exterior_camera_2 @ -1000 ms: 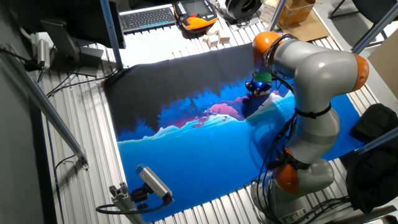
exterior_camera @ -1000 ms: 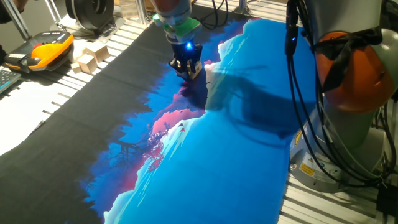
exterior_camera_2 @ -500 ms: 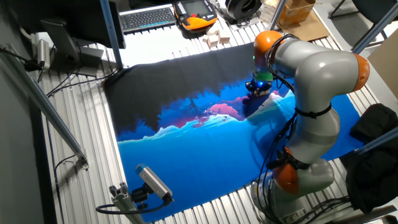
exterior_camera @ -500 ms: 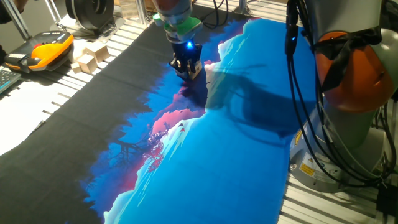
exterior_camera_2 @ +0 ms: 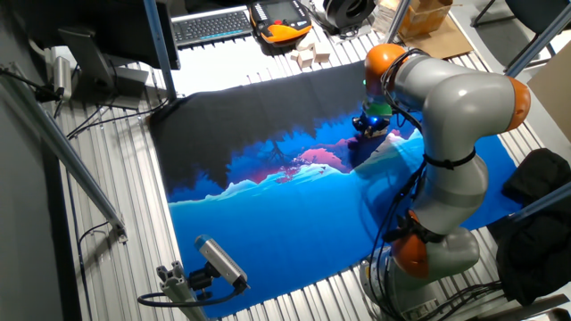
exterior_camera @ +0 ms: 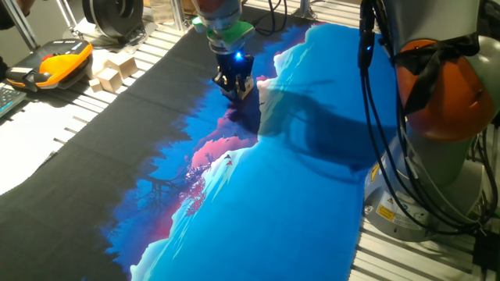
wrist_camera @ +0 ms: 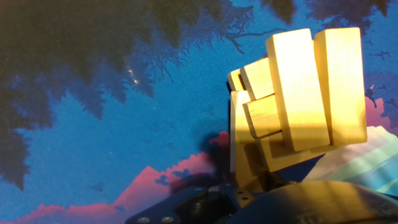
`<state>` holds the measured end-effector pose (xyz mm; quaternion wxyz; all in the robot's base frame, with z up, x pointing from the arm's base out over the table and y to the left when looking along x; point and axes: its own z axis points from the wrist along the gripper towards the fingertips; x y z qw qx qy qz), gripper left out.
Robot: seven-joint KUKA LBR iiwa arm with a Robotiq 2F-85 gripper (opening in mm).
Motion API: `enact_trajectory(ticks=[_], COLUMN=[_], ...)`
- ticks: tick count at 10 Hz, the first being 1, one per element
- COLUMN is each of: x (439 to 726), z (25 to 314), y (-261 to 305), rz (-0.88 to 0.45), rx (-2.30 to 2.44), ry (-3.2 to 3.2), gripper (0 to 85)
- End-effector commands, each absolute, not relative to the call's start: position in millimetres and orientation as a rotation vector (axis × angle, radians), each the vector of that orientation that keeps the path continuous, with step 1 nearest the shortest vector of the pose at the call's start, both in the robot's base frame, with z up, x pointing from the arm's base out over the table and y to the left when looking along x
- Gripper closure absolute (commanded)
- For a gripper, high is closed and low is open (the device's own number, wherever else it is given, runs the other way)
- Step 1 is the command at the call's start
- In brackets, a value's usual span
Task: Play Jenga
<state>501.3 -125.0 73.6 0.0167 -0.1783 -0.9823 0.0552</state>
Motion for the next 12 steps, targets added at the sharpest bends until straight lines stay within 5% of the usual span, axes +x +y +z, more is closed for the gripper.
enact_trajectory(ticks=[1,12], x=[501.4,501.8], z=[73.5,74.4], y=[-124.9,-125.1], rz=[0.169,0.180], rx=[-0.550,-0.497], ry=[-3.056,-3.059], gripper=[85.0,85.0])
